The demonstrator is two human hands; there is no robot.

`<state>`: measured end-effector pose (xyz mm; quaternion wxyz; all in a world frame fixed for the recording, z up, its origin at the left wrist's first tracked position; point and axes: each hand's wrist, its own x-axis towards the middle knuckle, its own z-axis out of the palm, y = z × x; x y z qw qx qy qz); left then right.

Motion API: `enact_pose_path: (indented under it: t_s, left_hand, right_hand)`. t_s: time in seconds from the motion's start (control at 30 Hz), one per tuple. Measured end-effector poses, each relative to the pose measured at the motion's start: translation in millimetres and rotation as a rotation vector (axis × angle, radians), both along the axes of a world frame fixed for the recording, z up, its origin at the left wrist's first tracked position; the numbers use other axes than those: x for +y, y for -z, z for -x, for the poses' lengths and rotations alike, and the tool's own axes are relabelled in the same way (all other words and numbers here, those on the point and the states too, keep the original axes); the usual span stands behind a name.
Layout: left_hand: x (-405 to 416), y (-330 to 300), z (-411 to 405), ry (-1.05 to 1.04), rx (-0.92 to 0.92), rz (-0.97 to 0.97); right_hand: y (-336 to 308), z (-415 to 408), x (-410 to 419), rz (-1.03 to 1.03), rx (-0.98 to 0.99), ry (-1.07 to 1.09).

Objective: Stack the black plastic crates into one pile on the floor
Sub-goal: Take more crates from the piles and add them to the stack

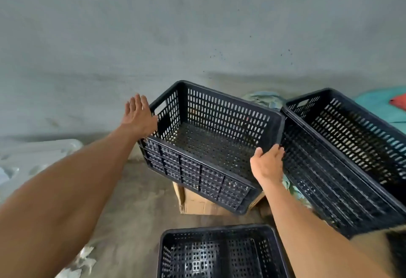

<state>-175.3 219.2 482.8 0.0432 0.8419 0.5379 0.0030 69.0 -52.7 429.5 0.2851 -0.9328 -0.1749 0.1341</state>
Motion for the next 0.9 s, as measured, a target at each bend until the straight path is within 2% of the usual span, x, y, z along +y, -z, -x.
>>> enact_pose_path:
  t_s: [0.17, 0.23, 0.37, 0.5, 0.67, 0.77, 0.9]
  left_hand:
    - [68.7, 19.2, -22.1, 0.009, -0.008, 0.087]
    - [83.4, 29.0, -31.7, 0.009, -0.068, 0.138]
    - [86.0, 49.6, -34.1, -0.055, -0.256, 0.073]
    - [87.4, 45.3, -25.4, -0.046, -0.361, 0.152]
    - [67.4, 30.7, -8.5, -0.177, -0.508, 0.304]
    - [38.2, 22.4, 9.2, -0.241, -0.54, 0.359]
    - [-18.9, 26.4, 41.1, -0.342, -0.505, 0.332]
  right_hand:
    - [28.4, 6.3, -7.2, 0.093, -0.164, 0.133]
    - [39.2, 8.4, -17.5, 0.098, -0.218, 0.134]
    - [44.1, 16.4, -27.0, 0.029, -0.289, 0.145]
    - [42.0, -4.3, -22.9, 0.028, -0.058, 0.258]
    - [35.0, -31.7, -32.5, -0.167, 0.235, 0.366]
    - [33.0, -29.9, -54.0, -0.272, 0.298, 0.406]
    - [26.4, -13.2, -88.9, -0.354, 0.393, 0.47]
